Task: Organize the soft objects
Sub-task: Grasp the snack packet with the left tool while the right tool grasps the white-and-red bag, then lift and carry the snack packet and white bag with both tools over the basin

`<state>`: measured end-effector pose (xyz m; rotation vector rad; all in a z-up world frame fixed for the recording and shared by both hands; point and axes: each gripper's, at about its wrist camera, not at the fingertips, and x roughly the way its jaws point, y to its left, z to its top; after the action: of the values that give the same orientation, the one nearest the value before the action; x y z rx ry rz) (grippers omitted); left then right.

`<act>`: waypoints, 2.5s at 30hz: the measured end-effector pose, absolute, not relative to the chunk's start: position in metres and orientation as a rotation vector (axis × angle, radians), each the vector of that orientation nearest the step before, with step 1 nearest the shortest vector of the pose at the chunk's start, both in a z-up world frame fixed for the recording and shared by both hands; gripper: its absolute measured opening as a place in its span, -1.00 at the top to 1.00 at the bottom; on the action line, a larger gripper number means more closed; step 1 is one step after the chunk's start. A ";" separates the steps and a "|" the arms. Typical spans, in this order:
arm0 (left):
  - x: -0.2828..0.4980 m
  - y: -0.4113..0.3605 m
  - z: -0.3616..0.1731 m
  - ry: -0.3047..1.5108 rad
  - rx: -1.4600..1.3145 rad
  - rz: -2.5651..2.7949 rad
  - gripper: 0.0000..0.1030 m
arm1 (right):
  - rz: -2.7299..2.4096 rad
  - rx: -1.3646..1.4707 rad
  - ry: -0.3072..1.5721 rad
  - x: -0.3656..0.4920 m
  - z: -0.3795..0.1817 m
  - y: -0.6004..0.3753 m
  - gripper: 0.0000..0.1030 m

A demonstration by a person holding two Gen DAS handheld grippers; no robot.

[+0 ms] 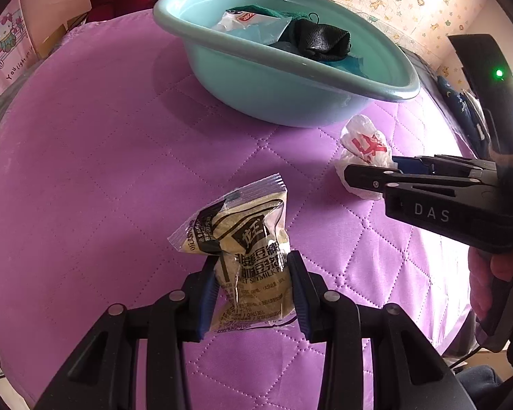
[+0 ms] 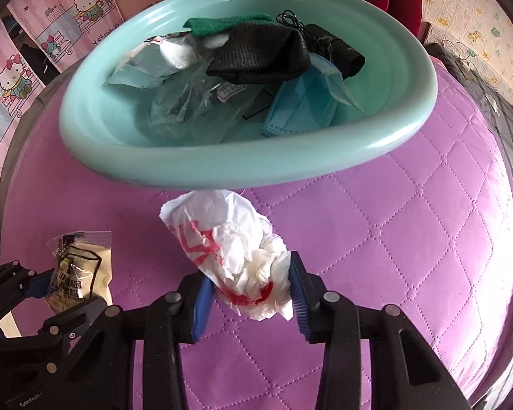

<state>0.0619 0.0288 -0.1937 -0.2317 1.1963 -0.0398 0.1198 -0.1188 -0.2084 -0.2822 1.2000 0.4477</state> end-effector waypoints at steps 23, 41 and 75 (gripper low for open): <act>0.038 0.019 -0.165 1.165 -0.190 -0.082 0.18 | 0.435 -0.250 1.181 0.072 -0.180 -0.129 0.31; 0.034 0.014 -0.132 1.144 -0.149 -0.108 0.17 | 0.431 -0.274 1.183 0.063 -0.149 -0.140 0.31; 0.102 0.011 -0.058 1.068 -0.056 -0.197 0.17 | 0.438 -0.254 1.126 0.124 -0.064 -0.129 0.29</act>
<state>0.1023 0.0106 -0.0582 -0.0558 1.0678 -0.1970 0.1244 -0.1293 -0.0645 -0.2535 1.1263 0.4381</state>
